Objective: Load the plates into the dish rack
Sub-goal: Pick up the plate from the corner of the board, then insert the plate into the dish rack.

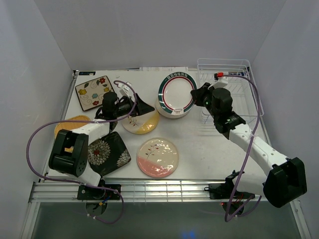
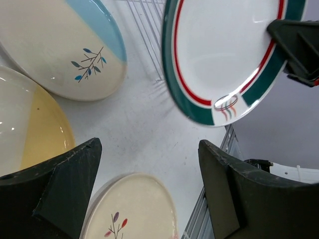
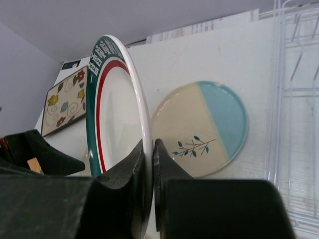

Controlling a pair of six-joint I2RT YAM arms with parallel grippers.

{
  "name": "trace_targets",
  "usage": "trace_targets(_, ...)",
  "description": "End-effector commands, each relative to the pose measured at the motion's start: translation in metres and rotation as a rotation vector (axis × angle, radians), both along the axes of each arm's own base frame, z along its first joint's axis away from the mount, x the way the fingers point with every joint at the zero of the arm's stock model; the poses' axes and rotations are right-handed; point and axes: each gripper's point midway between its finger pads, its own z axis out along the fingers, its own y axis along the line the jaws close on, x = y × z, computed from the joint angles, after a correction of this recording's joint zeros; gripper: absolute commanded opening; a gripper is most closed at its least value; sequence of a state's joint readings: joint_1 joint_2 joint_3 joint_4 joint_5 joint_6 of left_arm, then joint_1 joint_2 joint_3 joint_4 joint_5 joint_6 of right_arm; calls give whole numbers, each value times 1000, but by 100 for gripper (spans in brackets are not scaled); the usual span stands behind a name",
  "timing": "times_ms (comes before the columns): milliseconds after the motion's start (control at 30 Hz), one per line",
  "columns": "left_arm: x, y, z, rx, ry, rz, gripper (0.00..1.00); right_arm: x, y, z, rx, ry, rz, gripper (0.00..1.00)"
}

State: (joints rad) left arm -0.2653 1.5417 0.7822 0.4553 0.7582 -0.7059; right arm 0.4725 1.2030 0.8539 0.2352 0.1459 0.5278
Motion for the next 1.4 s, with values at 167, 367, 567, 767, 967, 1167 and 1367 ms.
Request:
trace_targets(167,6,-1,5,8,-48,2,89,19,-68,98,-108,-178,-349,8)
trace_targets(367,6,-3,-1,6,-29,-13,89,26,-108,121,-206,-216,-562,8)
trace_targets(567,5,-4,-3,4,-19,-18,89,45,-137,131,-317,-256,-736,8)
trace_targets(767,3,-2,2,5,-38,-14,89,71,-167,128,-388,-225,-836,8)
trace_targets(967,2,-3,4,2,-41,-17,88,81,-208,135,-373,-249,-920,8)
trace_targets(1167,-1,-5,4,1,-40,-28,89,78,-247,148,-388,-331,-1046,8)
trace_targets(1367,-3,-7,4,5,-50,-35,88,88,-268,133,-496,-348,-1104,8)
